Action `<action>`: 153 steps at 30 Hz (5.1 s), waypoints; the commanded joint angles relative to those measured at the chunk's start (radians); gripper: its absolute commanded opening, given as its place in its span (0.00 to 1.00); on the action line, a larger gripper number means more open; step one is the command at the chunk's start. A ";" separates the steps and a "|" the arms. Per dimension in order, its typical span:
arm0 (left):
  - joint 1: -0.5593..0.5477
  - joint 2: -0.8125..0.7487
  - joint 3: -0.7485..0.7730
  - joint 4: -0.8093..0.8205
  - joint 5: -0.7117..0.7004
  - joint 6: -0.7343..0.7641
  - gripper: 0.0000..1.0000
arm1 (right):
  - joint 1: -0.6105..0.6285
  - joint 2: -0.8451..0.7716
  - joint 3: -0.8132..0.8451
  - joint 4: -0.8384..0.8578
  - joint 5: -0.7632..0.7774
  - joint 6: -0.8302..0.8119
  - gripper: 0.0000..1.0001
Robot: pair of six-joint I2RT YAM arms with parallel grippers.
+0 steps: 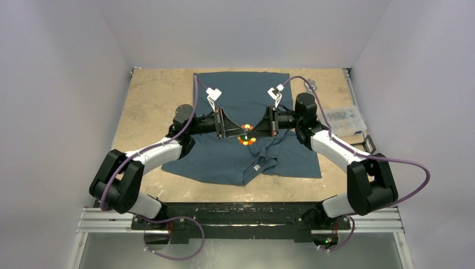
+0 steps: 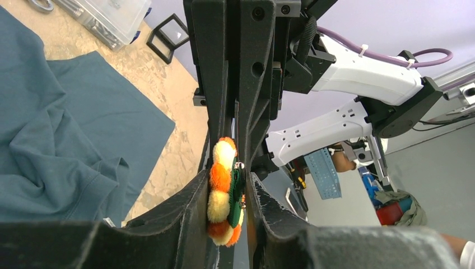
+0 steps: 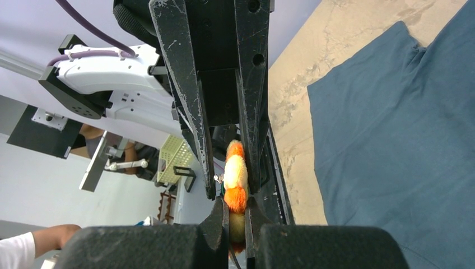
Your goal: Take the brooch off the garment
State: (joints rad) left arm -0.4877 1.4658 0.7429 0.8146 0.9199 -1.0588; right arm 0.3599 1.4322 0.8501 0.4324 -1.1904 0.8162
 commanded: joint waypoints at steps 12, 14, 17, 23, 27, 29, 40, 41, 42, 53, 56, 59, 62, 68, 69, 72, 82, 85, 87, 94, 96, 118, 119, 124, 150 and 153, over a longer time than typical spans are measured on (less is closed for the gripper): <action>0.005 -0.053 -0.003 0.001 -0.026 0.022 0.33 | 0.006 -0.037 0.018 0.017 0.039 -0.011 0.00; 0.006 -0.060 -0.005 -0.017 -0.031 0.031 0.33 | 0.005 -0.036 0.020 0.014 0.044 -0.012 0.00; 0.007 -0.071 -0.007 -0.040 -0.039 0.042 0.32 | 0.006 -0.038 0.021 0.010 0.050 -0.016 0.00; 0.014 -0.079 -0.015 -0.051 -0.040 0.050 0.30 | 0.006 -0.039 0.023 0.008 0.051 -0.018 0.00; 0.025 -0.076 -0.024 -0.034 -0.040 0.032 0.30 | 0.005 -0.036 0.021 0.006 0.054 -0.018 0.00; 0.031 -0.071 -0.027 -0.026 -0.037 0.021 0.31 | 0.006 -0.036 0.022 0.008 0.054 -0.018 0.00; 0.035 -0.050 -0.024 0.009 -0.013 0.009 0.30 | 0.007 -0.029 0.028 0.027 0.056 -0.012 0.00; 0.035 -0.045 -0.019 0.014 -0.007 0.007 0.30 | 0.007 -0.028 0.028 0.031 0.054 -0.009 0.00; 0.034 -0.041 -0.017 0.016 -0.005 0.003 0.30 | 0.007 -0.026 0.030 0.034 0.051 -0.008 0.00; 0.028 -0.011 0.000 0.030 0.011 -0.007 0.25 | 0.012 -0.029 0.036 0.055 0.042 -0.019 0.00; 0.025 -0.004 0.005 0.035 0.015 -0.009 0.24 | 0.015 -0.027 0.041 0.055 0.038 -0.023 0.00; 0.022 0.000 0.012 0.036 0.020 -0.009 0.24 | 0.017 -0.025 0.046 0.052 0.034 -0.029 0.00; 0.016 0.002 0.018 0.034 0.023 -0.004 0.24 | 0.021 -0.024 0.047 0.051 0.032 -0.032 0.00; 0.005 0.005 0.030 0.004 0.026 0.023 0.23 | 0.024 -0.024 0.049 0.051 0.025 -0.038 0.00; 0.003 0.004 0.031 0.002 0.027 0.025 0.23 | 0.024 -0.025 0.050 0.050 0.025 -0.039 0.00; -0.001 0.005 0.033 0.002 0.028 0.030 0.23 | 0.025 -0.028 0.051 0.044 0.022 -0.046 0.00; -0.014 0.009 0.044 -0.004 0.037 0.043 0.23 | 0.029 -0.030 0.053 0.029 0.013 -0.063 0.00; -0.015 0.007 0.046 -0.011 0.038 0.048 0.23 | 0.029 -0.030 0.055 0.029 0.011 -0.068 0.00; -0.018 0.005 0.046 -0.010 0.038 0.051 0.23 | 0.030 -0.028 0.056 0.021 0.010 -0.073 0.00; -0.028 -0.002 0.049 0.009 0.050 0.056 0.25 | 0.030 -0.024 0.064 -0.001 0.006 -0.088 0.00; -0.031 -0.004 0.048 0.014 0.053 0.056 0.25 | 0.030 -0.023 0.064 -0.002 0.006 -0.088 0.00; -0.037 -0.005 0.039 0.015 0.074 0.070 0.28 | 0.030 -0.016 0.071 0.006 -0.003 -0.086 0.00; -0.037 -0.005 0.040 0.014 0.074 0.071 0.29 | 0.030 -0.016 0.071 0.006 -0.003 -0.086 0.00; -0.037 -0.008 0.038 0.013 0.074 0.071 0.36 | 0.030 -0.018 0.069 0.006 -0.003 -0.086 0.00; 0.103 -0.157 0.034 -0.091 0.136 0.181 0.62 | 0.032 -0.051 0.142 -0.116 0.010 -0.213 0.00; 0.099 -0.160 0.036 -0.098 0.138 0.185 0.58 | 0.035 -0.062 0.142 -0.108 -0.001 -0.215 0.00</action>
State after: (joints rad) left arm -0.3847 1.3434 0.7555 0.7269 1.0271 -0.9314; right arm 0.3870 1.4246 0.9489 0.3027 -1.1877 0.6258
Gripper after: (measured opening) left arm 0.608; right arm 0.049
